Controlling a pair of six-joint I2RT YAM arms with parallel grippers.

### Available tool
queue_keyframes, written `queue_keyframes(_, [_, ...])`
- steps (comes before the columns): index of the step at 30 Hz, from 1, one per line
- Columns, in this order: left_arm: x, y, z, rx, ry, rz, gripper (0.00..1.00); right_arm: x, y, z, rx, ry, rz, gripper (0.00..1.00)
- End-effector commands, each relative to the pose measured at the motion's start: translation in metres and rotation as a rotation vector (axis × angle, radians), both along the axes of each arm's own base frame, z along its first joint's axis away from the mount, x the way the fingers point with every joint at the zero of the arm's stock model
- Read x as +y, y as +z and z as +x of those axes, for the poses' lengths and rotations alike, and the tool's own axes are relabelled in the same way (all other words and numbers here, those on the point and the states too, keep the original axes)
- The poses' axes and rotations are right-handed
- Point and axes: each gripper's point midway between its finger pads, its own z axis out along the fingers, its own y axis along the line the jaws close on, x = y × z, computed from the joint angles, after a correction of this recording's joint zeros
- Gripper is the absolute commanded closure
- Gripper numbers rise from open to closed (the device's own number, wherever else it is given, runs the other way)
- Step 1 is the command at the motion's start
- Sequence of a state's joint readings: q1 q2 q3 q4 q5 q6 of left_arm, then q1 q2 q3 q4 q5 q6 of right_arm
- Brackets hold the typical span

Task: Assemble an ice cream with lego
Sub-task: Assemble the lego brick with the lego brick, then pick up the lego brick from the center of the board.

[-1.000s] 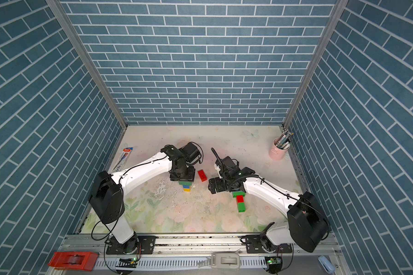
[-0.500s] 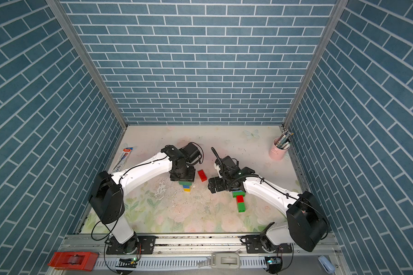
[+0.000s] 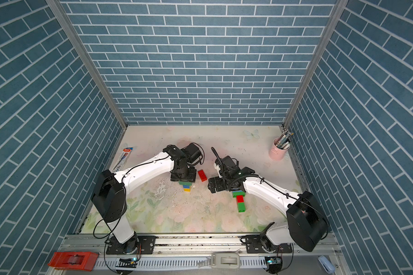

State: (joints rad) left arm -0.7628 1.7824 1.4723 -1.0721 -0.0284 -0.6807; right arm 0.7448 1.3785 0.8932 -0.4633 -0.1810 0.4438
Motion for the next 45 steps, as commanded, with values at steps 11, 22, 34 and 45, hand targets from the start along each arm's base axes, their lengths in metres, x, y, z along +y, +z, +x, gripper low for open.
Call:
queue_keyframes(11, [0.002,0.036,0.005,-0.090,-0.011,-0.021,0.00,0.014,-0.007,0.018,-0.036,0.031,0.007,0.08])
queue_keyframes(22, [0.041,0.093,0.001,-0.251,0.048,-0.081,0.00,0.034,-0.028,0.066,-0.134,0.038,-0.094,0.09])
queue_keyframes(34, [0.086,0.080,0.003,-0.275,0.133,-0.136,0.00,0.059,-0.067,0.086,-0.160,0.119,-0.275,0.10])
queue_keyframes(45, [0.092,0.058,0.007,-0.264,0.157,-0.174,0.00,-0.006,-0.073,0.095,-0.146,0.062,-0.516,0.11])
